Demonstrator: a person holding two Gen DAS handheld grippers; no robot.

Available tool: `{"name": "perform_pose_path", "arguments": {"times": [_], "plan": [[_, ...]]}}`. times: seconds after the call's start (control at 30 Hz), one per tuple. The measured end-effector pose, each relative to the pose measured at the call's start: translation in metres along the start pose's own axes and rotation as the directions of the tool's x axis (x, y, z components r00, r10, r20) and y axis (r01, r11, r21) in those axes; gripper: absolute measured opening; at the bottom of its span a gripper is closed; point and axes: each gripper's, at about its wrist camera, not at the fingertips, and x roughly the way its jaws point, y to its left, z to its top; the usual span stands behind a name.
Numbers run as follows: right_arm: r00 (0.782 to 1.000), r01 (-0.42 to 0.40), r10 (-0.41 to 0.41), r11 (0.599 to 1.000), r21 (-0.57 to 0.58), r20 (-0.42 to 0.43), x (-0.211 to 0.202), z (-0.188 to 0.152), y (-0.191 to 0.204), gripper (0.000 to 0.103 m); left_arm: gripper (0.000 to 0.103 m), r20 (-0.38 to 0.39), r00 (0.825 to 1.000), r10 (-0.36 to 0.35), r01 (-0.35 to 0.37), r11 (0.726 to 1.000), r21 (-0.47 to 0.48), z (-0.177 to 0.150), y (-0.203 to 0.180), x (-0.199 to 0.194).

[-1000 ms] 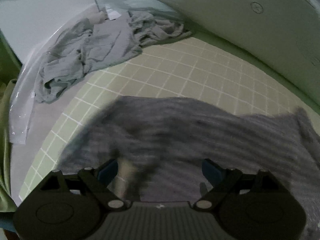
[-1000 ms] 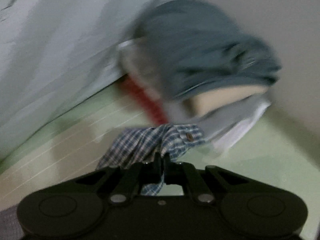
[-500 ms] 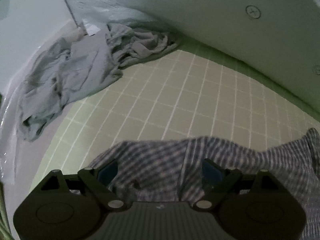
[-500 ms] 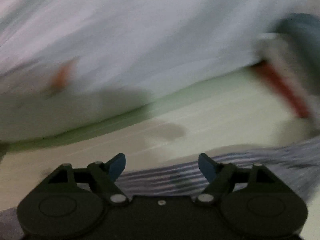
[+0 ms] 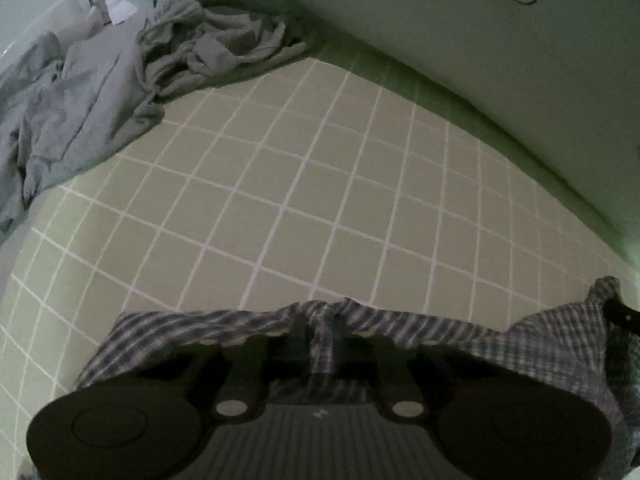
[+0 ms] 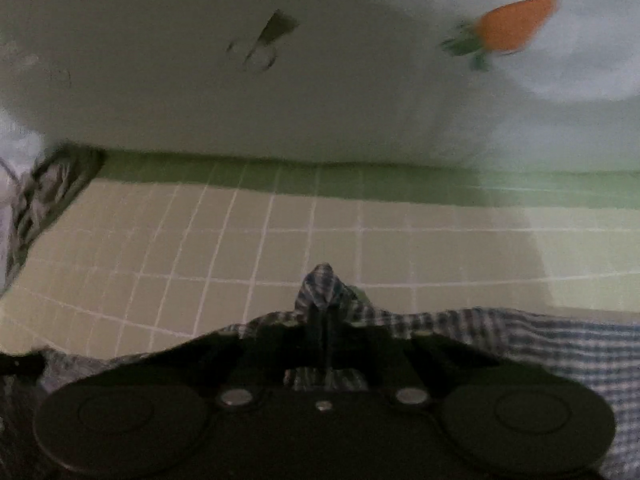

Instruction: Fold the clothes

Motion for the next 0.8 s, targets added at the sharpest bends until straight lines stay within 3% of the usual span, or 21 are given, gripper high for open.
{"name": "perform_pose_path", "arguments": {"times": [0.13, 0.27, 0.43, 0.5, 0.57, 0.63, 0.73, 0.8], "plan": [[0.996, -0.010, 0.004, 0.997, 0.075, 0.087, -0.056, -0.012, -0.019, 0.001, 0.007, 0.081, 0.995, -0.055, 0.056, 0.998, -0.009, -0.016, 0.011, -0.039], [0.991, -0.042, 0.026, 0.992, 0.121, 0.128, -0.126, -0.059, -0.040, 0.001, 0.007, 0.126, 0.987, -0.102, 0.101, 0.995, 0.018, -0.055, 0.019, -0.083], [1.000, 0.007, -0.006, 0.994, 0.113, -0.008, -0.155, -0.151, -0.059, 0.001, 0.007, 0.048, 0.996, -0.069, 0.067, 0.997, 0.034, -0.129, 0.034, -0.096], [0.995, 0.004, 0.014, 0.984, 0.180, -0.099, -0.149, -0.181, -0.074, 0.002, 0.007, -0.015, 0.999, -0.040, 0.040, 0.999, 0.021, -0.153, 0.038, -0.087], [0.990, -0.003, 0.037, 0.971, 0.237, -0.137, -0.150, -0.193, -0.084, 0.002, 0.008, -0.058, 0.998, -0.036, 0.036, 0.999, 0.004, -0.167, 0.042, -0.082], [0.991, -0.014, 0.047, 0.969, 0.248, -0.127, -0.157, -0.192, -0.088, 0.004, 0.010, -0.039, 0.998, -0.038, 0.039, 0.999, 0.009, -0.170, 0.041, -0.088], [0.997, -0.012, 0.028, 0.976, 0.216, -0.075, -0.172, -0.183, -0.088, 0.021, 0.015, 0.029, 0.999, -0.026, 0.024, 0.998, 0.055, -0.166, 0.034, -0.103], [0.999, 0.004, 0.003, 0.981, 0.196, -0.032, -0.183, -0.179, -0.087, 0.044, 0.028, 0.083, 0.996, -0.012, 0.005, 0.996, 0.084, -0.161, 0.027, -0.114]]}}
